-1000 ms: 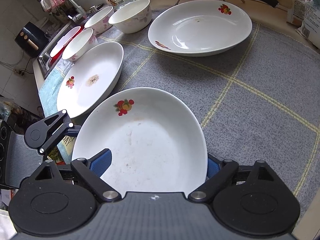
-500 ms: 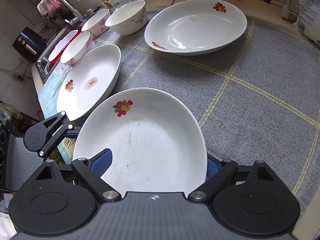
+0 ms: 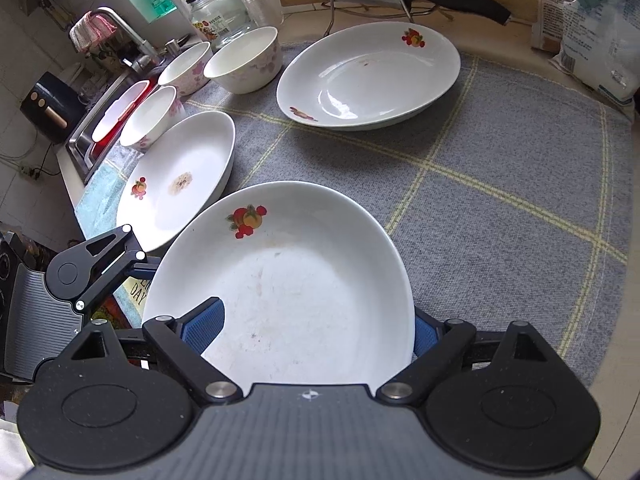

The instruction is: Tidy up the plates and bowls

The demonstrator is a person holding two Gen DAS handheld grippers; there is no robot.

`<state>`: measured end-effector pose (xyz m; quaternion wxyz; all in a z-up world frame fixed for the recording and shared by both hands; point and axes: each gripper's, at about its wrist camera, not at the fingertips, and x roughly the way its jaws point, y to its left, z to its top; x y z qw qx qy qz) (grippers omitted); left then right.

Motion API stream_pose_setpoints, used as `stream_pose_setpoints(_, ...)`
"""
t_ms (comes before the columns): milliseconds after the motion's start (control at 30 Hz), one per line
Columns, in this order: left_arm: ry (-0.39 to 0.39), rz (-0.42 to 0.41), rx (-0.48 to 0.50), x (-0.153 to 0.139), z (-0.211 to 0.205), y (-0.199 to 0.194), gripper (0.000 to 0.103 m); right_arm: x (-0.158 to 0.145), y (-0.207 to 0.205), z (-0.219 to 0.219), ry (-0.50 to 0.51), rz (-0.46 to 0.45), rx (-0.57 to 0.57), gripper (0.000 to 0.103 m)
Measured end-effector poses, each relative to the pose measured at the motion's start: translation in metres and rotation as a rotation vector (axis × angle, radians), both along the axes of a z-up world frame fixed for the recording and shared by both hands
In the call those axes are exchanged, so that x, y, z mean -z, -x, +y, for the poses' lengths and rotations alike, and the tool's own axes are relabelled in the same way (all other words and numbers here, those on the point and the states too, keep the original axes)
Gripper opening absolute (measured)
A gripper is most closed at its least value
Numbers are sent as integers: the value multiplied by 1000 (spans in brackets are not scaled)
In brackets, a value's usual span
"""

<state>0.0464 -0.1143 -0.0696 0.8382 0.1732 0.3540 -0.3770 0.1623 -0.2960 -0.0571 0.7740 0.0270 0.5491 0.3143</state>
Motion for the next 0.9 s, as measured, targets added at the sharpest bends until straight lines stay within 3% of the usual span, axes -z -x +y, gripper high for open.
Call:
stream_pose_setpoints(467, 19, -29, 114, -4, -45, -40, 102, -12, -11, -58, 20, -70, 148, 96)
stream_pose_setpoints(900, 20, -61, 131, 4, -84, -85, 102, -4, -47, -96, 52, -120, 220, 96)
